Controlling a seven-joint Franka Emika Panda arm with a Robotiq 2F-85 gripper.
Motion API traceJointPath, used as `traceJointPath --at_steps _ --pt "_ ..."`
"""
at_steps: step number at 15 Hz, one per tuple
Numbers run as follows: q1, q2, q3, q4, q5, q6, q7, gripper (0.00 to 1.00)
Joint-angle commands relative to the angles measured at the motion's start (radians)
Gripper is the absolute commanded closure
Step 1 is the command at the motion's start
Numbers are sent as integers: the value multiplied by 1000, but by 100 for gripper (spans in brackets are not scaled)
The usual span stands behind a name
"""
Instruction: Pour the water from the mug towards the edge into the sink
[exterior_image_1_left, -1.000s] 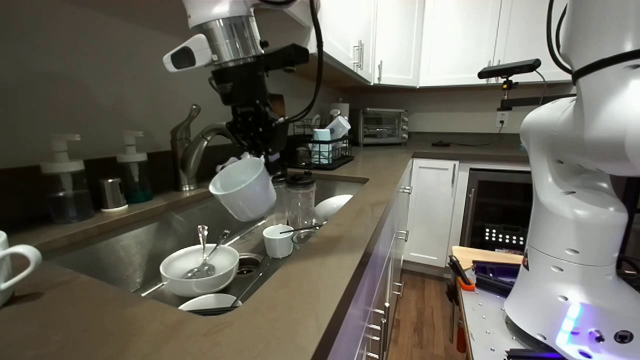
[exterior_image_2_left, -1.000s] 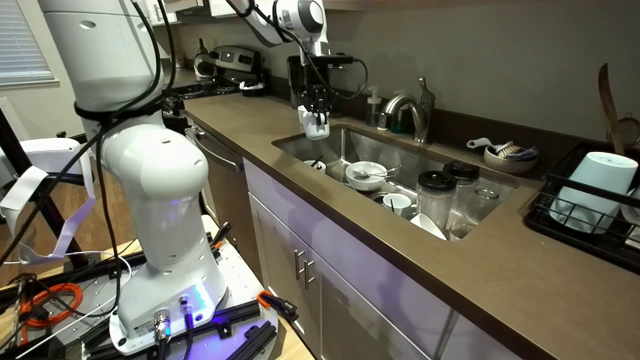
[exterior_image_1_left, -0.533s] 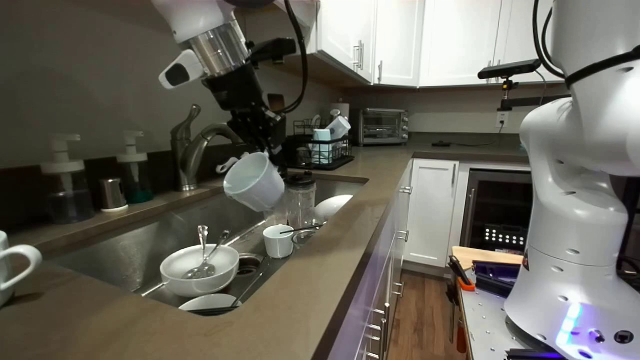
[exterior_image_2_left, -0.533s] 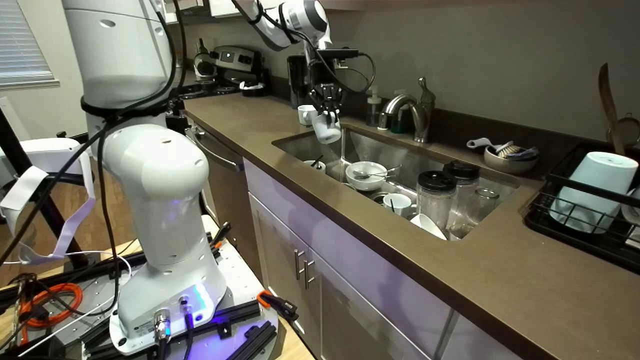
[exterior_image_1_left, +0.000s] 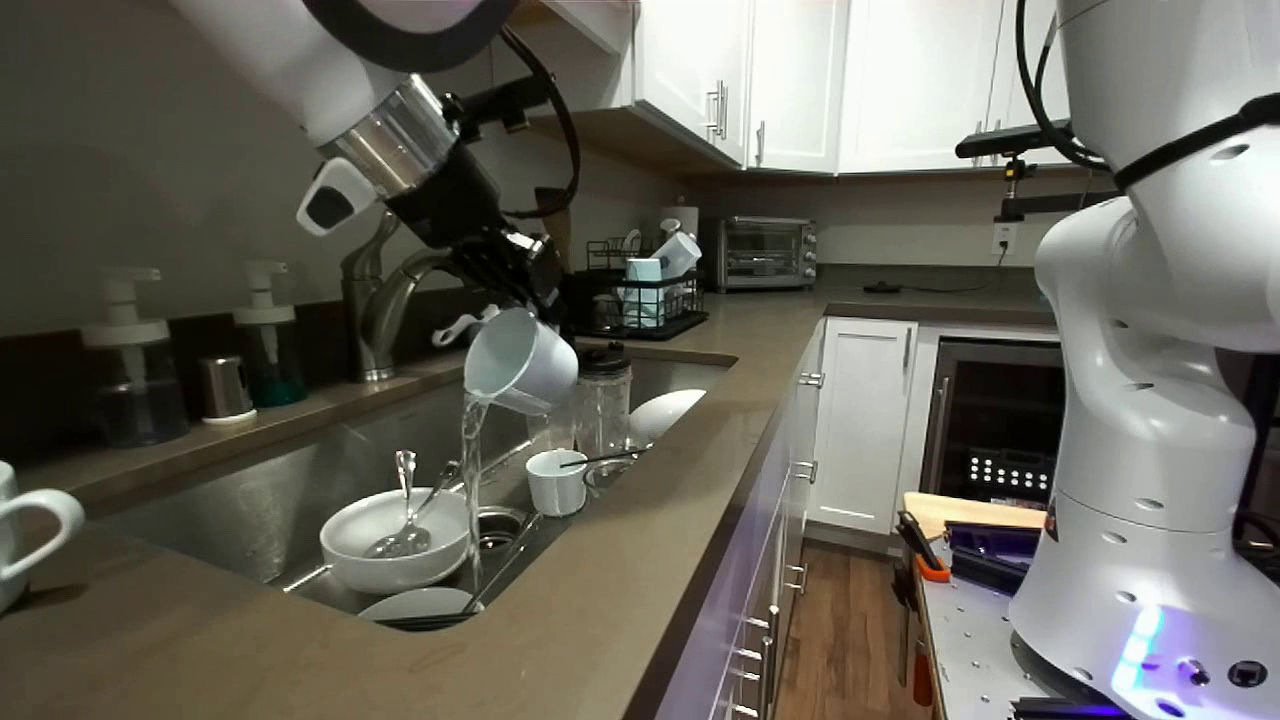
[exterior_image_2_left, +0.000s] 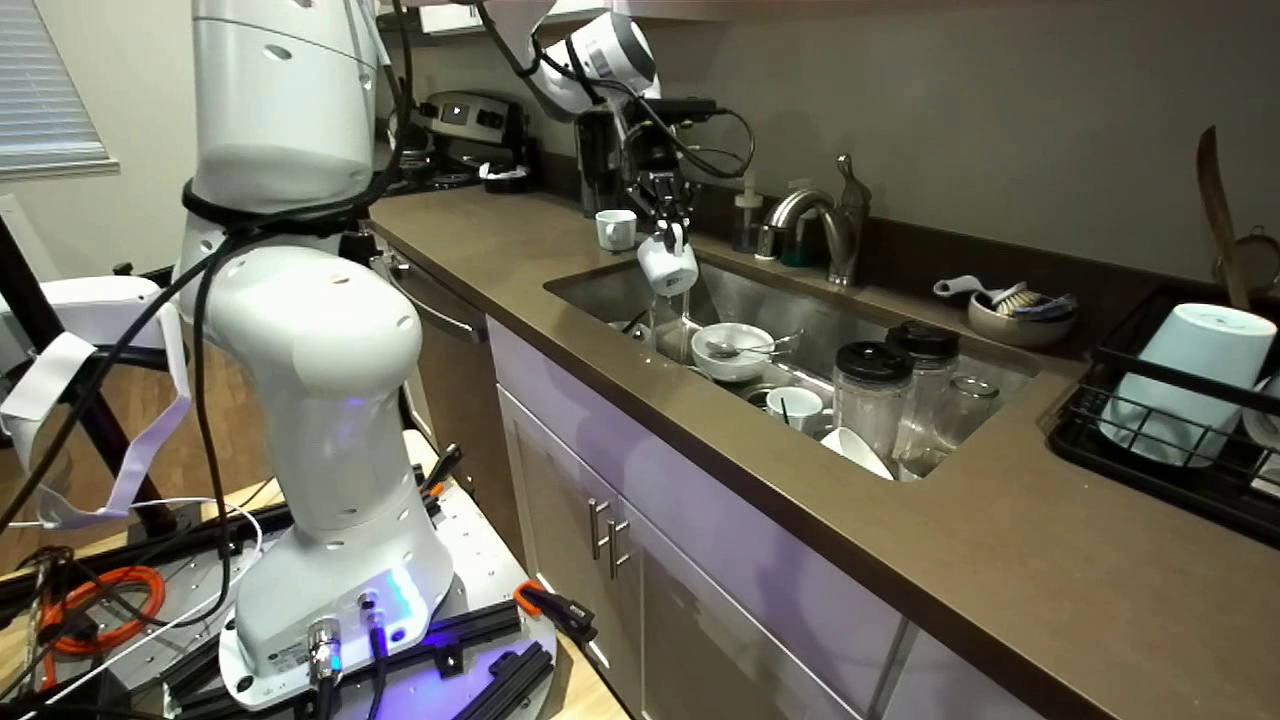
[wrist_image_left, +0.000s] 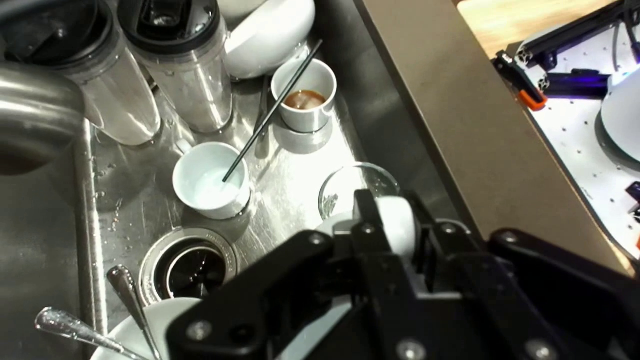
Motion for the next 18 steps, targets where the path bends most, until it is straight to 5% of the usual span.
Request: traceJointPath --at_steps 1,10,18 --pt "27 74 11 108 -74 -139 28 94" --pt "84 223 20 254 -224 -372 4 94" --pt "111 288 28 312 -330 -469 -4 94"
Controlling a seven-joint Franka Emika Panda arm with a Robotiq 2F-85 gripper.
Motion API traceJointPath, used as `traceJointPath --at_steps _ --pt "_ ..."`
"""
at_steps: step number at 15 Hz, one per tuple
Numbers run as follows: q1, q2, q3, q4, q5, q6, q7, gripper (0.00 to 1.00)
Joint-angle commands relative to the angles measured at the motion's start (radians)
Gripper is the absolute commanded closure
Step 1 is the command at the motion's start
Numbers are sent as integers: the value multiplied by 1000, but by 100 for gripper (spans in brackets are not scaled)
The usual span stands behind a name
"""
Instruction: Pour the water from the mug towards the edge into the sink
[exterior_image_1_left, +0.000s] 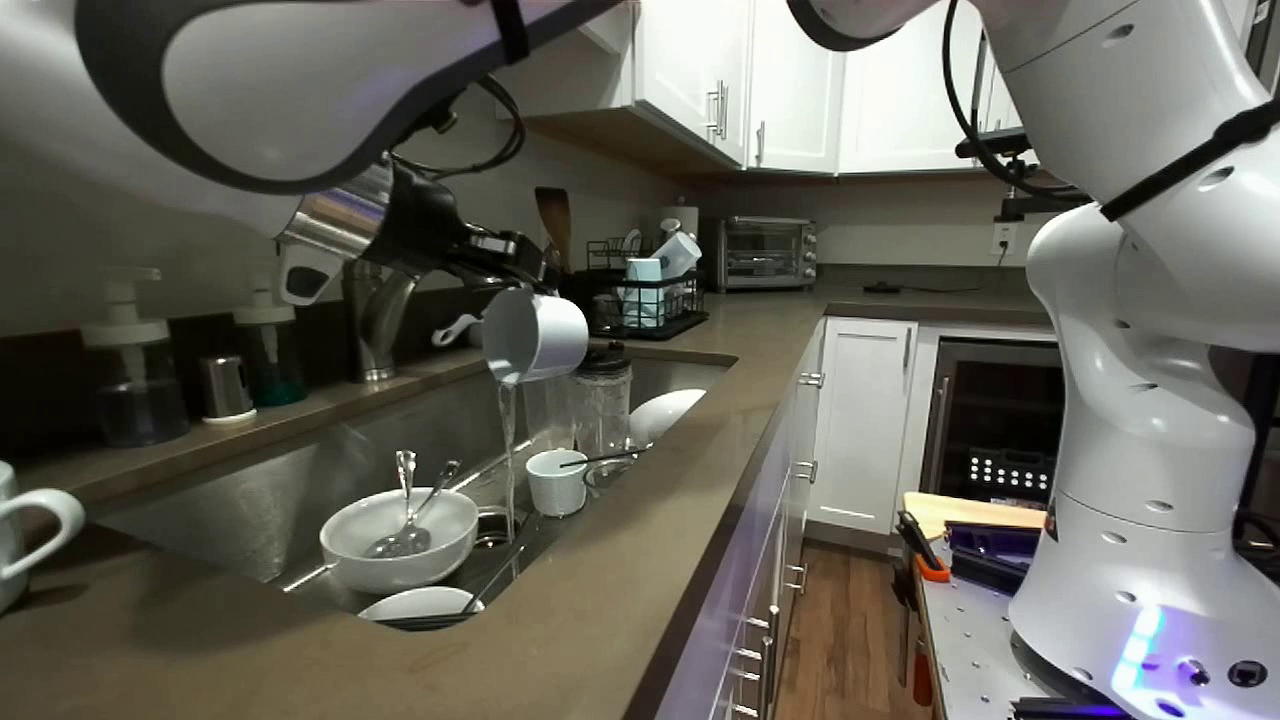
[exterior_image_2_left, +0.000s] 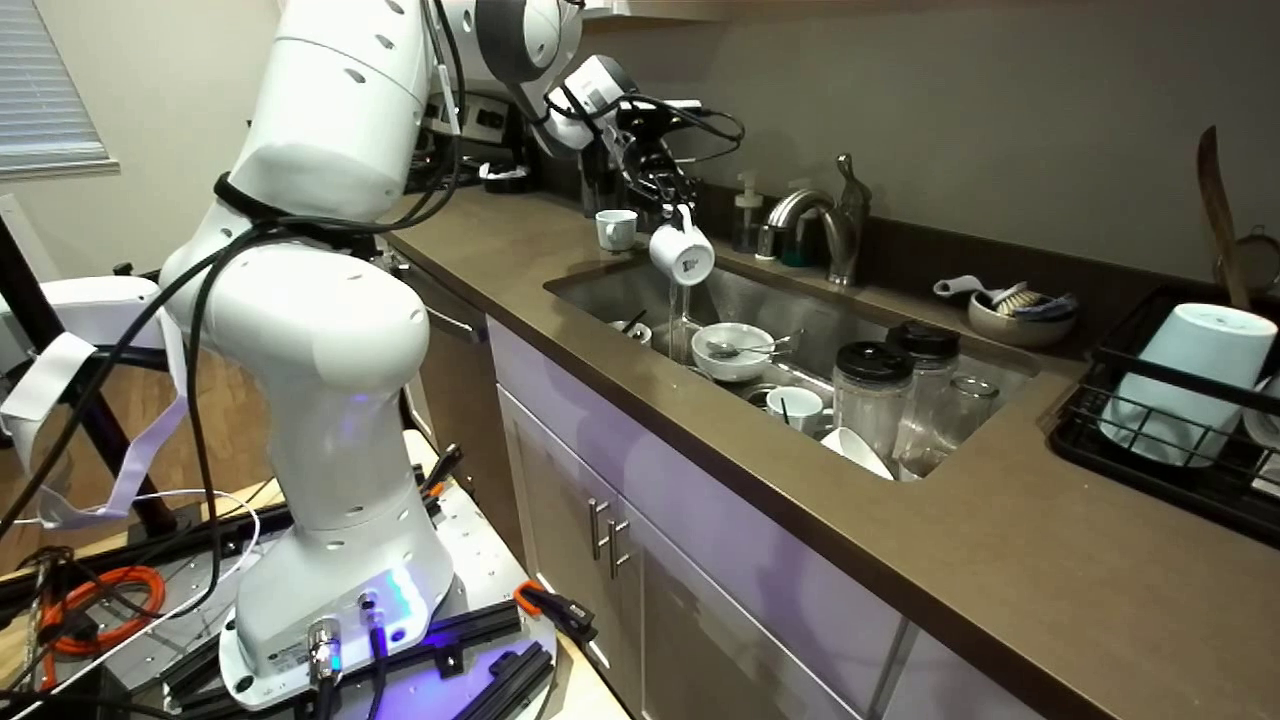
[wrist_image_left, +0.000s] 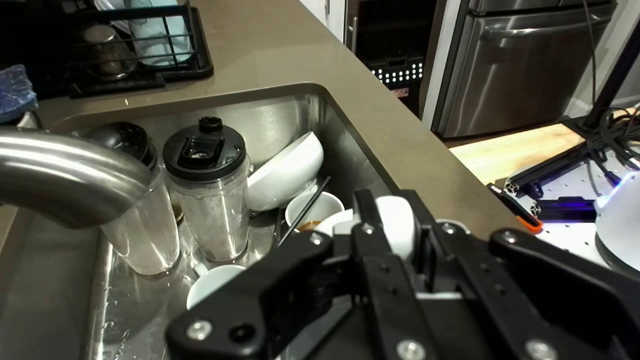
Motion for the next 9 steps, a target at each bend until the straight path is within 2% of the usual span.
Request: traceJointPath --at_steps 1,9 --pt "13 29 7 52 -58 -86 -12 94" --pt "16 38 17 48 -109 -140 -15 94"
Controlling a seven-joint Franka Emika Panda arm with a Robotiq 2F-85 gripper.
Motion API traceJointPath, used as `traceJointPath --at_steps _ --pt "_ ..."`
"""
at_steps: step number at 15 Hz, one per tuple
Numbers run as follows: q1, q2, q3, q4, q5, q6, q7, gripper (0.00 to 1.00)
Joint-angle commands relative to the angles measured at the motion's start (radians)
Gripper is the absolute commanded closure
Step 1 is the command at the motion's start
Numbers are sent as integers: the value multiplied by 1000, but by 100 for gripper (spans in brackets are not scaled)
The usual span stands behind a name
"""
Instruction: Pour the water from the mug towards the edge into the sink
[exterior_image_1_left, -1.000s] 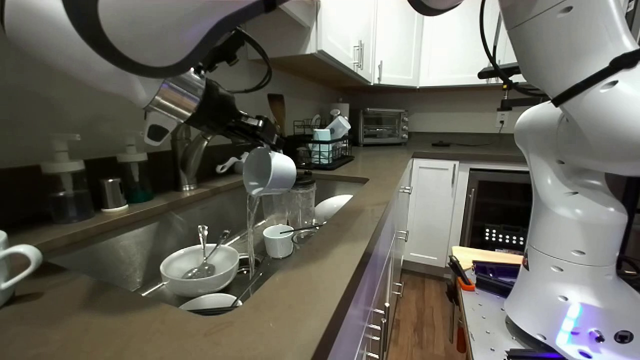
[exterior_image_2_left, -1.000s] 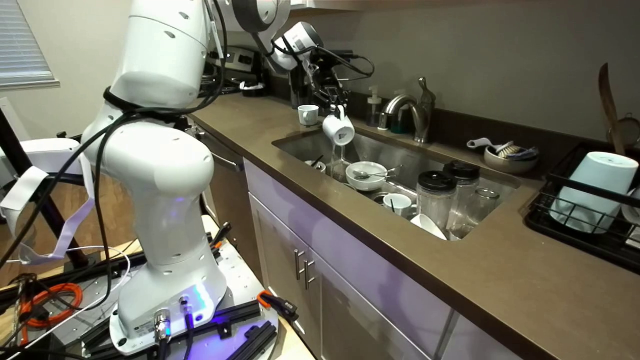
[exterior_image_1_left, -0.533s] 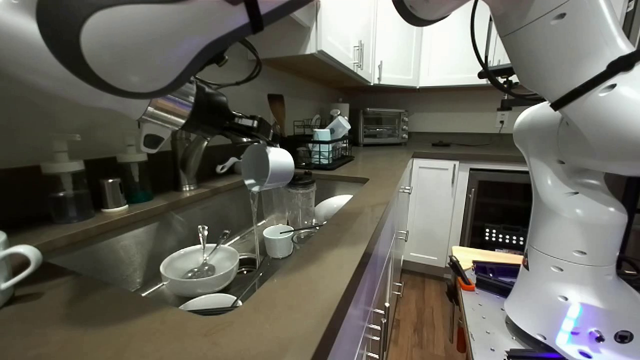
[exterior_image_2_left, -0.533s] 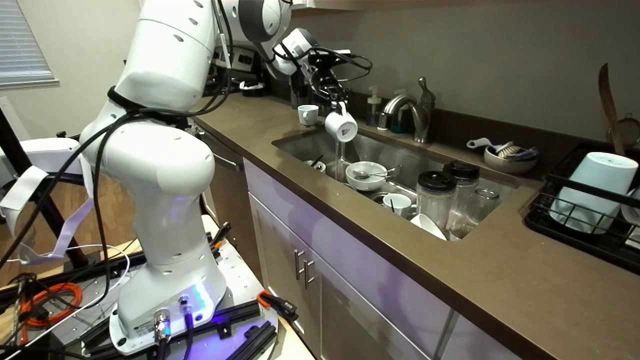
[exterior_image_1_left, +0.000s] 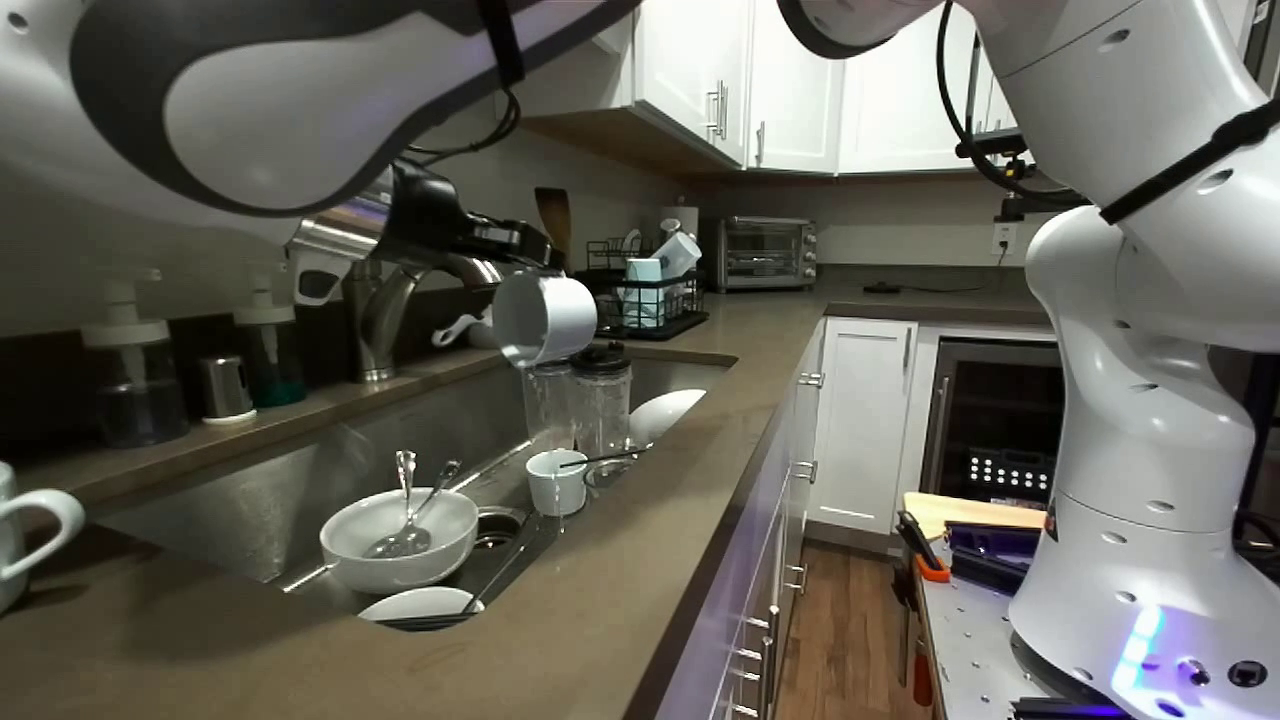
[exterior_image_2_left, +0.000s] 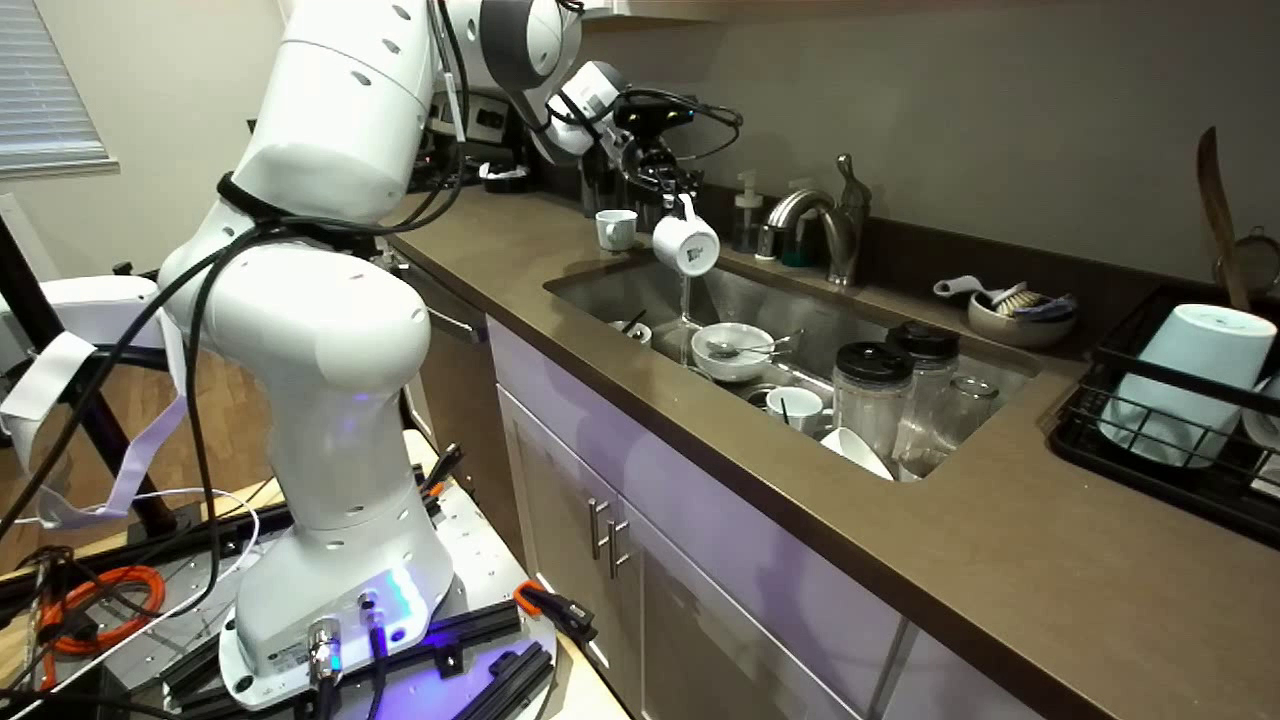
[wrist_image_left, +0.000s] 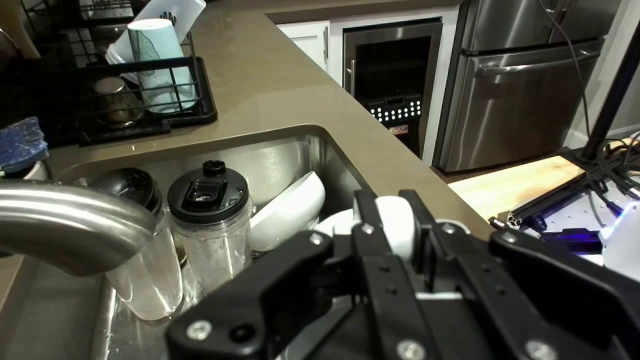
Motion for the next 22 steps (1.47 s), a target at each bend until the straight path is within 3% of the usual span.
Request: traceJointPath --at_steps 1,12,22 --pt "6 17 13 32 -45 -62 -15 94" --pt "4 23 21 30 -49 -66 -13 94" --pt "-28 -24 82 43 71 105 -6 94"
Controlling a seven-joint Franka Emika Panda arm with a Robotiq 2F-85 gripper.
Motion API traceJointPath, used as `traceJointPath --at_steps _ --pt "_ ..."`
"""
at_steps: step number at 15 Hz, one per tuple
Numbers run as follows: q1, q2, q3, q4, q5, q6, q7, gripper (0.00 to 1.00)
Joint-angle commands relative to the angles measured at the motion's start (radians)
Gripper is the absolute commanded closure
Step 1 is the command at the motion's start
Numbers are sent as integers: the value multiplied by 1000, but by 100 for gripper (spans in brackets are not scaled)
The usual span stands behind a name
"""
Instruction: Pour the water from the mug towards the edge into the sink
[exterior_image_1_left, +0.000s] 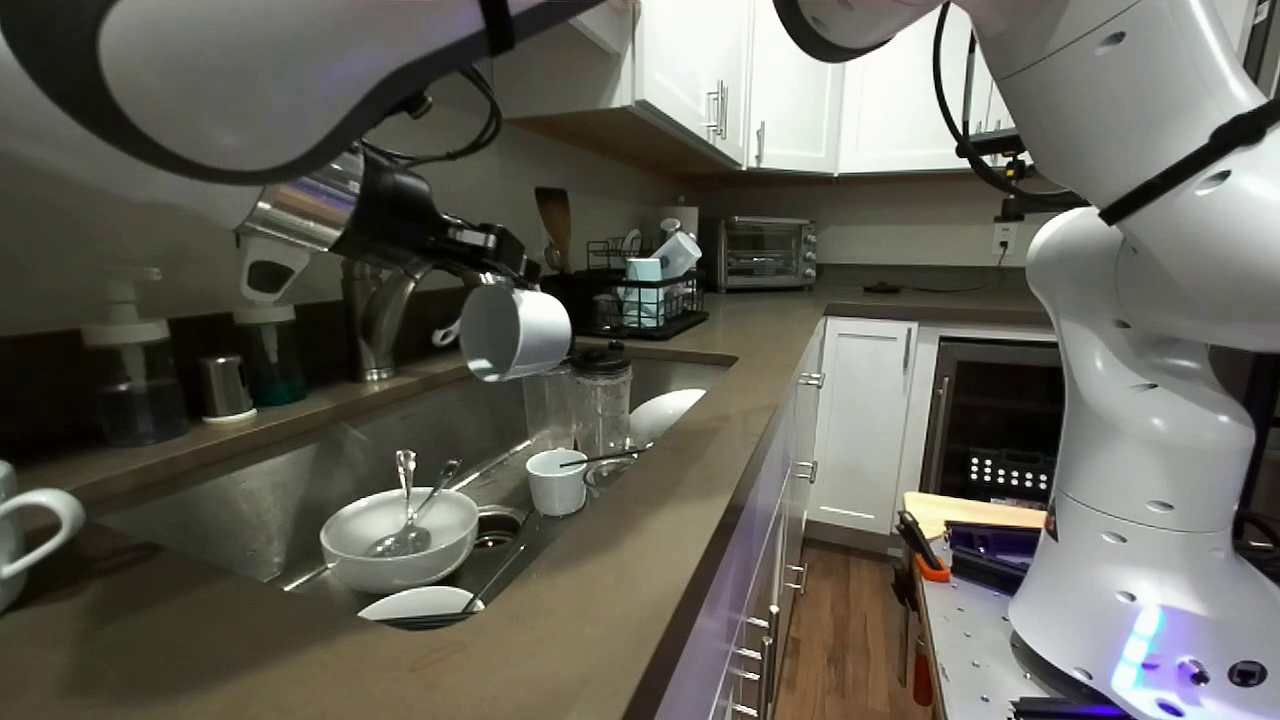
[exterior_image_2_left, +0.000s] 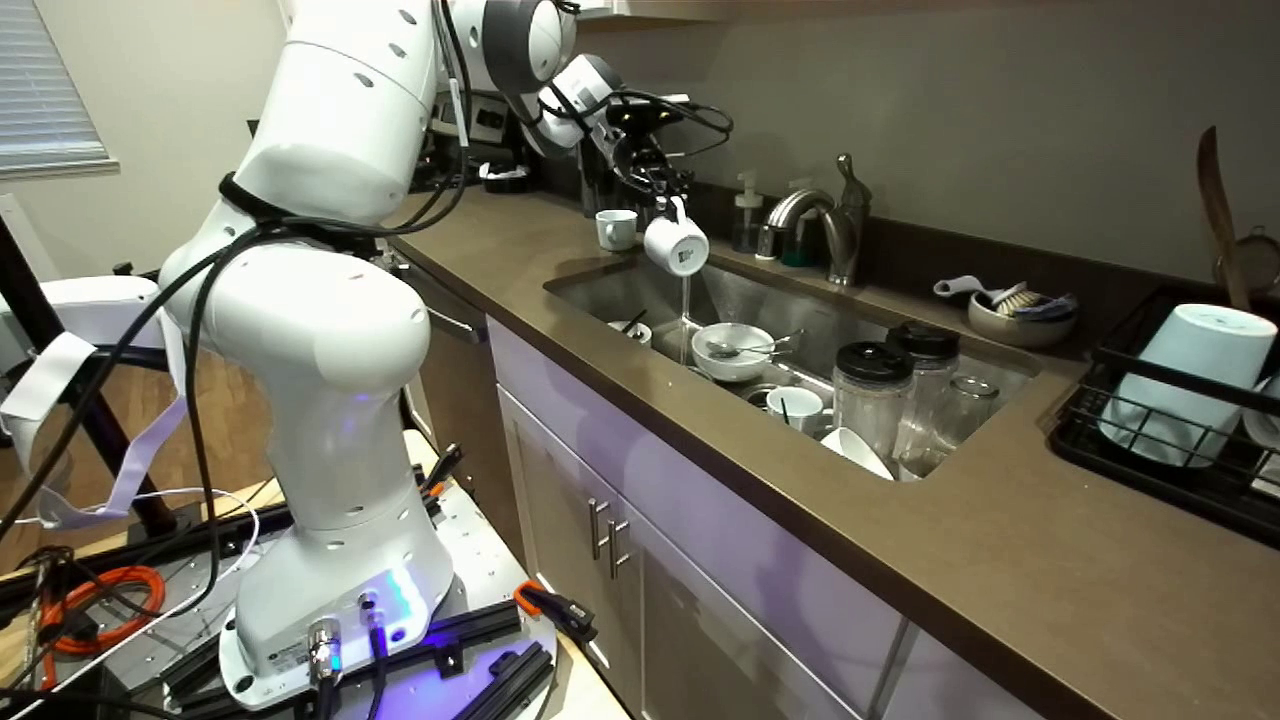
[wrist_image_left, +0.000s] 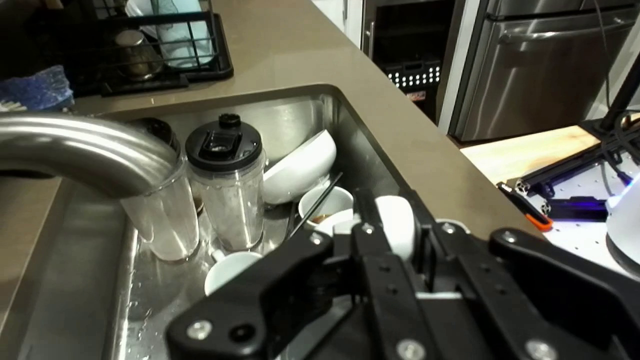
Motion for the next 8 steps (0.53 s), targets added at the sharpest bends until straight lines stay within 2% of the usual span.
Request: traceJointPath --at_steps 1,8 --pt "-26 -42 32 3 71 85 -5 94" --pt "-32 -86 30 -19 169 214 -8 94"
